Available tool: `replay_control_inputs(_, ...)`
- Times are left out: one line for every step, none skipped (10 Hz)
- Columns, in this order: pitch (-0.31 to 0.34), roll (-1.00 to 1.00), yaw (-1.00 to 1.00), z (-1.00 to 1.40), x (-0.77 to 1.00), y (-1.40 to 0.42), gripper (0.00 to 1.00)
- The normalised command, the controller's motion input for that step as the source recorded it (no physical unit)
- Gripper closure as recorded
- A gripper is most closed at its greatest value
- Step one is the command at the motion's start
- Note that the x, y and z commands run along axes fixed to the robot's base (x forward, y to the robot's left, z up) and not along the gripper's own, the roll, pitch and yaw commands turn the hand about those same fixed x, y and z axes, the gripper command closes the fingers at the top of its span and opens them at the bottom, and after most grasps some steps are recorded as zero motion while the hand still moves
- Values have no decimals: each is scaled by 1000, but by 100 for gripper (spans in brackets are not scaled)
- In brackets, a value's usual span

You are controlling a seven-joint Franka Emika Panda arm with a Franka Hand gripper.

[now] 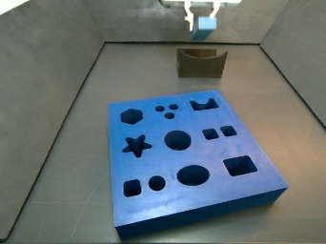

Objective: Pick up the rectangle object. Move up. Place the rectangle object on the fixture. Regrasp the rectangle object. Move to above the board. Insert the rectangle object.
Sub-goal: Place the rectangle object on the fixture, then regrasp the rectangle object.

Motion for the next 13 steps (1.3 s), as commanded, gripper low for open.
replay_control_inputs(102, -1000, -190, -1000, 185, 119, 100)
replay_control_inputs(107, -1000, -209, -1000, 198, 125, 100)
replay_control_inputs(106, -1000, -226, -823, 173, 112, 100)
replay_control_inputs(93, -887, -170, -593, 138, 92, 100)
replay_control_inputs(70, -709, -154, -427, 117, 78, 100)
replay_control_inputs(43, -555, -147, -255, 104, 69, 100)
replay_control_inputs(8, -344, -131, -191, 82, 66, 100)
replay_control_inputs(-15, -294, -123, -186, 76, 54, 100)
replay_control_inputs(0, 0, 0, 0, 0, 0, 0)
replay_control_inputs(31, 11, 6, 1000, 0, 0, 0)
replay_control_inputs(40, 11, 9, 1000, -7, 1, 0)
replay_control_inputs(58, 36, 16, 1000, -24, 3, 0)
replay_control_inputs(74, 72, 11, 1000, -31, -5, 0)
